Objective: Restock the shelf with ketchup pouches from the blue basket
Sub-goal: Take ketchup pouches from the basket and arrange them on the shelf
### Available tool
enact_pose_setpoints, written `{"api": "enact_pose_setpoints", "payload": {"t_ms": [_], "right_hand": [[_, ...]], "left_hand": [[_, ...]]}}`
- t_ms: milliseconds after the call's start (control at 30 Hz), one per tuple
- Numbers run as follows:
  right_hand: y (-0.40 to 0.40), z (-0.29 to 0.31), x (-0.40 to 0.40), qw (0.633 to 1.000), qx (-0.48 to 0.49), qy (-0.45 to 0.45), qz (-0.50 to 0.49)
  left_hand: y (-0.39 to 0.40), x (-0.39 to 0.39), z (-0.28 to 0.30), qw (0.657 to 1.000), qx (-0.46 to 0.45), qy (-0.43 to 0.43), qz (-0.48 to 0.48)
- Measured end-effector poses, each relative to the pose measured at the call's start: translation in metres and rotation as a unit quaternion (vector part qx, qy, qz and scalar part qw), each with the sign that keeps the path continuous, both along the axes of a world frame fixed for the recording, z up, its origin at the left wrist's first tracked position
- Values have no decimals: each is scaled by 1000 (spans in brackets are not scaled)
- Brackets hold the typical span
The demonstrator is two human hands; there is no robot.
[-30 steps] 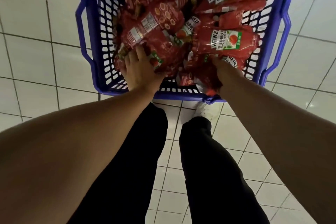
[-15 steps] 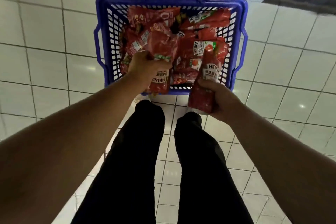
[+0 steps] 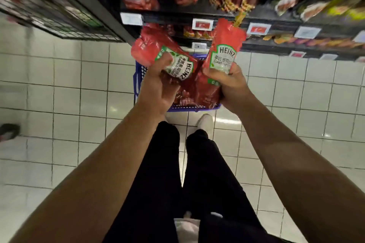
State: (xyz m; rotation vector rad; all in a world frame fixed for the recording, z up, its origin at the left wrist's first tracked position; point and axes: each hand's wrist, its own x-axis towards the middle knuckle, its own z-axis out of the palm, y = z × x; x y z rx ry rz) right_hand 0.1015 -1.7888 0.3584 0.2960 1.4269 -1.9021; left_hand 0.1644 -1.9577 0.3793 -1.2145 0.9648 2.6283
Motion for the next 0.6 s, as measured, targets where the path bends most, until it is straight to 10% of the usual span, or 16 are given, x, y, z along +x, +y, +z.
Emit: {"api": "enact_pose_setpoints", "payload": {"t_ms": [400,600], "right_hand": [[30,238,-98,934,113,245,236],[-3,341,-112,842,166,359,367]], "left_hand": [[-54,25,187,956,-105,168,-214],[-62,-4,258,834,-254,165,-461]]}}
